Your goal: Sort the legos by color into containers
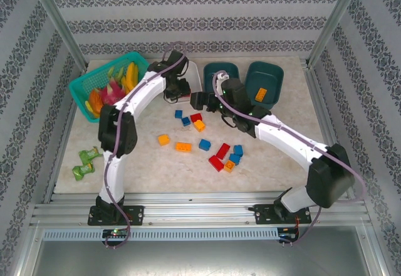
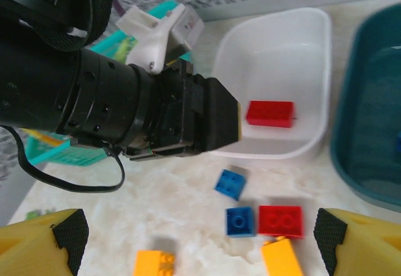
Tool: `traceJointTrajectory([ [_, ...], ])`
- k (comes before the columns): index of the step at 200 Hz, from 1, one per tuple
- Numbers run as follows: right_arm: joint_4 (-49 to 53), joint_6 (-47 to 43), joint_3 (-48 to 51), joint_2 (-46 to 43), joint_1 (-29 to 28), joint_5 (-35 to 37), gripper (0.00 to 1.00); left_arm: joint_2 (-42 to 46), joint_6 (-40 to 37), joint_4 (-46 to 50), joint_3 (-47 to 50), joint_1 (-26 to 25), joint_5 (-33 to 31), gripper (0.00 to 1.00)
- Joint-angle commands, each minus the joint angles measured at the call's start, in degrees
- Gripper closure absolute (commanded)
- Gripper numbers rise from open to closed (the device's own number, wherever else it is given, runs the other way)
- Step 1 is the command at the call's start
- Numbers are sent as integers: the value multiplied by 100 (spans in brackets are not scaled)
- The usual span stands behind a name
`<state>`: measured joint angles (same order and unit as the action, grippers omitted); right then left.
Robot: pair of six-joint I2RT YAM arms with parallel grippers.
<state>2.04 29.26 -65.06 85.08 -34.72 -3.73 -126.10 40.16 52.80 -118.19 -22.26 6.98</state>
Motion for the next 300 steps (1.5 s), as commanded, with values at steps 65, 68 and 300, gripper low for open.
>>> traceJointTrajectory([
  [65, 818, 270, -455, 380, 503, 368, 6, -1665, -156, 1086, -1884, 225, -94, 80],
  [68, 820, 281, -455, 384, 516, 360, 6, -1678, -153, 1091, -1888, 229, -86, 80],
  [300, 4696, 2351, 273, -1347, 413, 655, 11, 2086, -500, -661, 1296, -52, 631, 16],
])
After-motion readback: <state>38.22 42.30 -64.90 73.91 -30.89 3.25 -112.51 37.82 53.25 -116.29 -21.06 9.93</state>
